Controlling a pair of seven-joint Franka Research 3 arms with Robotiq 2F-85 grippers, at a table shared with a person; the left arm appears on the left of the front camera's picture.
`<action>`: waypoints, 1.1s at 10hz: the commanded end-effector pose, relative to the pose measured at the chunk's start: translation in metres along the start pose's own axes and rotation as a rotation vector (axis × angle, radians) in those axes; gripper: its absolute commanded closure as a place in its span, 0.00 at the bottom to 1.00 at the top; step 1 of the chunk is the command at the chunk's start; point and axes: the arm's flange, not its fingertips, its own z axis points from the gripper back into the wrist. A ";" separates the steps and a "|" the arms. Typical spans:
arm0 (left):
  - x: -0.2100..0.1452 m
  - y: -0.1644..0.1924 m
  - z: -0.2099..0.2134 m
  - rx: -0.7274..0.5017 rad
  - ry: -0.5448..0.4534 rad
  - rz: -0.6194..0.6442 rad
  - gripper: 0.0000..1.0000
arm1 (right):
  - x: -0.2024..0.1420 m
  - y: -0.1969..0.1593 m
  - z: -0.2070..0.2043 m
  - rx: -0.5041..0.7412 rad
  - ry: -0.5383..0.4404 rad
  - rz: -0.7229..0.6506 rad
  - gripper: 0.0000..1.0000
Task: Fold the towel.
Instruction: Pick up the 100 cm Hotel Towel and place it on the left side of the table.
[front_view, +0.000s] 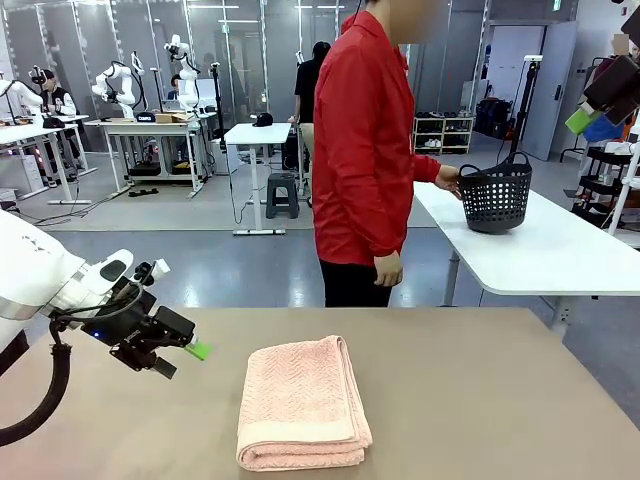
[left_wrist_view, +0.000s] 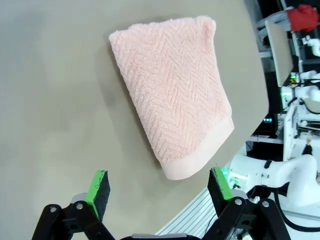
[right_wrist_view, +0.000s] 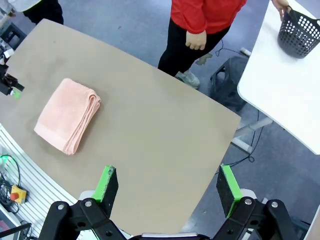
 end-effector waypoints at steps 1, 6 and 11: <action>0.004 0.007 -0.026 -0.068 -0.038 0.020 0.00 | -0.001 -0.001 0.000 -0.003 0.010 0.013 0.00; -0.001 0.012 -0.086 -0.111 -0.066 0.098 0.00 | -0.001 -0.001 0.000 -0.003 0.010 0.013 0.00; -0.013 0.027 -0.154 -0.185 -0.155 0.162 0.00 | -0.001 -0.001 0.000 -0.003 0.010 0.013 0.00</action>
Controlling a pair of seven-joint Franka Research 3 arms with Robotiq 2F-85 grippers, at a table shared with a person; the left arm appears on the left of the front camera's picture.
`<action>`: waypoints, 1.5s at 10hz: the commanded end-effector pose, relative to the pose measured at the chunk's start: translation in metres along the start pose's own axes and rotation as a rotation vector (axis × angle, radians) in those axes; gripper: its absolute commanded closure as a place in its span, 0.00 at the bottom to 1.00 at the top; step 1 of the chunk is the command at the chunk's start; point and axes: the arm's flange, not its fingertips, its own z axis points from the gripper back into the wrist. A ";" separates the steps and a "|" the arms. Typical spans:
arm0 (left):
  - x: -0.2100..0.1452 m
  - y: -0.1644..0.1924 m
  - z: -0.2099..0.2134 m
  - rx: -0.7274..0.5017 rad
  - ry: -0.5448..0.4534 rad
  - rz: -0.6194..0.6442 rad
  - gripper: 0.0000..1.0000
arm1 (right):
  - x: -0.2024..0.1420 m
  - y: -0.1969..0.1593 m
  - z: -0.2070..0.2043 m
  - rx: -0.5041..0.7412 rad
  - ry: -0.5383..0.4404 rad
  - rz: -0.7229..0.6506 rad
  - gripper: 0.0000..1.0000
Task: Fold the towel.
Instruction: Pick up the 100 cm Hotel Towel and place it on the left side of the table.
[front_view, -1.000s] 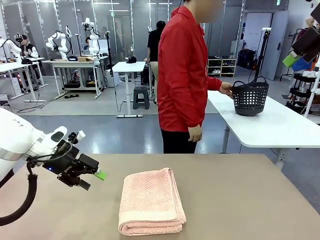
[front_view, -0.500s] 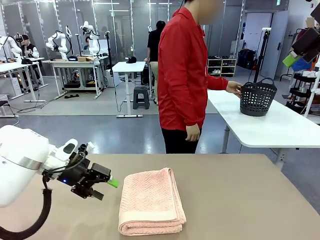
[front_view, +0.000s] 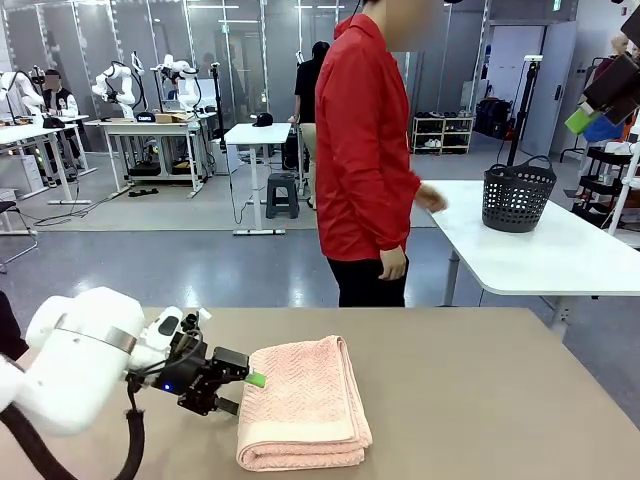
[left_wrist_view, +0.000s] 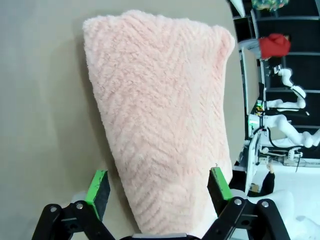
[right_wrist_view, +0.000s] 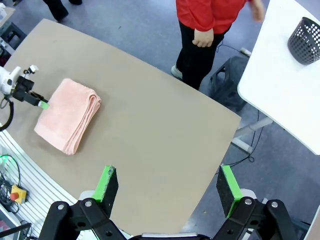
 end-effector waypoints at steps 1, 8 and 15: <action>-0.009 0.007 -0.025 -0.058 -0.040 0.007 0.00 | -0.002 -0.002 0.000 -0.004 0.010 0.012 0.00; -0.008 0.015 -0.013 -0.141 -0.048 0.023 0.97 | -0.002 -0.002 0.000 -0.004 0.010 0.012 0.00; 0.021 0.029 0.072 -0.149 -0.011 -0.028 1.00 | -0.002 -0.002 0.000 -0.004 0.010 0.012 0.00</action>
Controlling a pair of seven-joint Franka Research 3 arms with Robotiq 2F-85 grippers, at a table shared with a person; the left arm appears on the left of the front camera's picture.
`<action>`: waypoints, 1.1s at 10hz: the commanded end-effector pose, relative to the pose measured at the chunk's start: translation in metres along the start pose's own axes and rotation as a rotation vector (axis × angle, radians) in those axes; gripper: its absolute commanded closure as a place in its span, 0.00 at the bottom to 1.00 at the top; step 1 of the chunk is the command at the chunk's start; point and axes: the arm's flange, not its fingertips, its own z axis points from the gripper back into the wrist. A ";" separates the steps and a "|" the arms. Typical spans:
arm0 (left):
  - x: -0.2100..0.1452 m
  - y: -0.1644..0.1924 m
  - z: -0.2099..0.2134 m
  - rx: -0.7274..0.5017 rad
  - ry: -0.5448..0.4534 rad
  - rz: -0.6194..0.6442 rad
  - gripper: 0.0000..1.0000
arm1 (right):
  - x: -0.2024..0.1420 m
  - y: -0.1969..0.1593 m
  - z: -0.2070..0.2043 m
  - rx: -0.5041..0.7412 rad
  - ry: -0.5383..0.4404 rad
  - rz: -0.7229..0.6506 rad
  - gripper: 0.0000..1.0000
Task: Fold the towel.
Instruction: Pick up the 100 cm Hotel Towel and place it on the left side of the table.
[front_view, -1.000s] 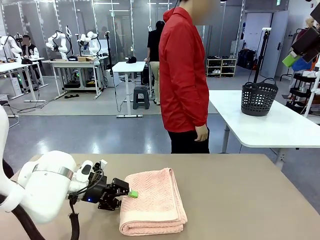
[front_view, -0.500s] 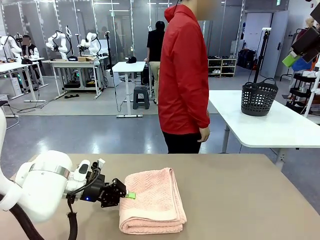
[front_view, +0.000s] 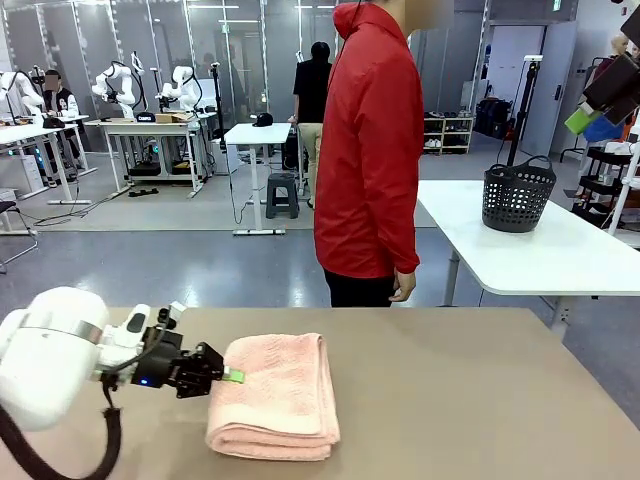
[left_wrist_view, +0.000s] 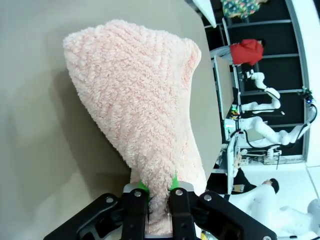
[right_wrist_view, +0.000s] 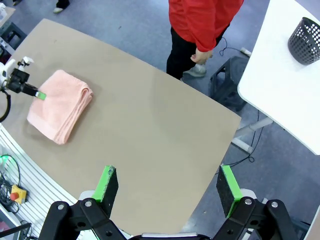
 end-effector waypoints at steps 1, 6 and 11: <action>0.015 0.004 0.047 0.010 0.070 -0.016 1.00 | -0.001 -0.002 0.000 -0.004 0.010 0.012 0.00; 0.065 0.060 0.198 0.160 0.124 -0.109 1.00 | -0.001 -0.002 0.000 -0.004 0.010 0.012 0.00; 0.081 0.102 0.272 0.279 0.158 -0.145 1.00 | -0.001 -0.002 0.000 -0.004 0.010 0.012 0.00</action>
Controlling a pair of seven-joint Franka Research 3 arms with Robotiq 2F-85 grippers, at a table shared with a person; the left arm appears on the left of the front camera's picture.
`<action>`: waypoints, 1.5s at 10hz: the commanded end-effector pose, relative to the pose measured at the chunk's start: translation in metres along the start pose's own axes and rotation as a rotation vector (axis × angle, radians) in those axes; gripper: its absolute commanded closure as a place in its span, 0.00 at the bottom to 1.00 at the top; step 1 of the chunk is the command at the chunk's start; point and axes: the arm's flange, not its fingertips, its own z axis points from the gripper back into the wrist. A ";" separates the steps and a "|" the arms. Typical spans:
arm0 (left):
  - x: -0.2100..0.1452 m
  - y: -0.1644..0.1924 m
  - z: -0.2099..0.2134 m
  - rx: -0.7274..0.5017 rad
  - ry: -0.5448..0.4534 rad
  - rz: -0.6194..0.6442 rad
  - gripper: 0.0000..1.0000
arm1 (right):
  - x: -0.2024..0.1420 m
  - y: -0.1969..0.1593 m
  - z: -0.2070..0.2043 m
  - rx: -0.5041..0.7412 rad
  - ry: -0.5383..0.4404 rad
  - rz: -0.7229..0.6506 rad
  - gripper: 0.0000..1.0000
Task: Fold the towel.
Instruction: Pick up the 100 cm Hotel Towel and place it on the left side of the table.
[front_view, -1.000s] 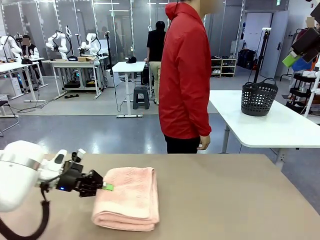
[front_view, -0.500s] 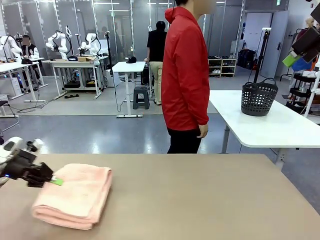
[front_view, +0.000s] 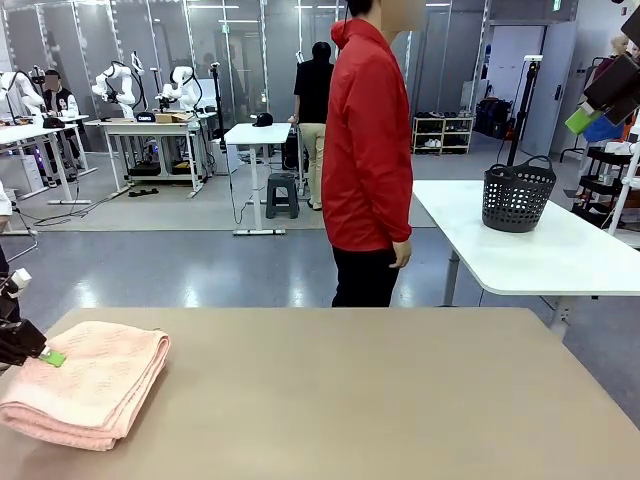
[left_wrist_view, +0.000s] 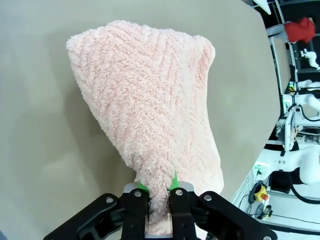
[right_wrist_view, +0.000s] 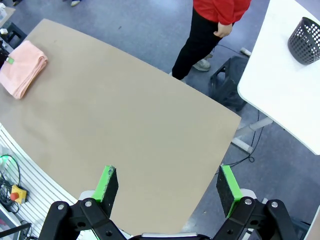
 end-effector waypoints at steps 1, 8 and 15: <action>0.007 0.003 -0.005 -0.010 0.026 -0.025 0.56 | -0.001 -0.001 0.000 -0.004 0.011 0.013 0.00; -0.028 -0.053 0.051 0.191 -0.043 -0.220 0.17 | -0.001 -0.001 0.000 -0.004 0.011 0.013 0.00; -0.067 -0.179 0.065 0.427 -0.073 -0.451 0.00 | -0.001 -0.001 0.000 -0.004 0.011 0.013 0.00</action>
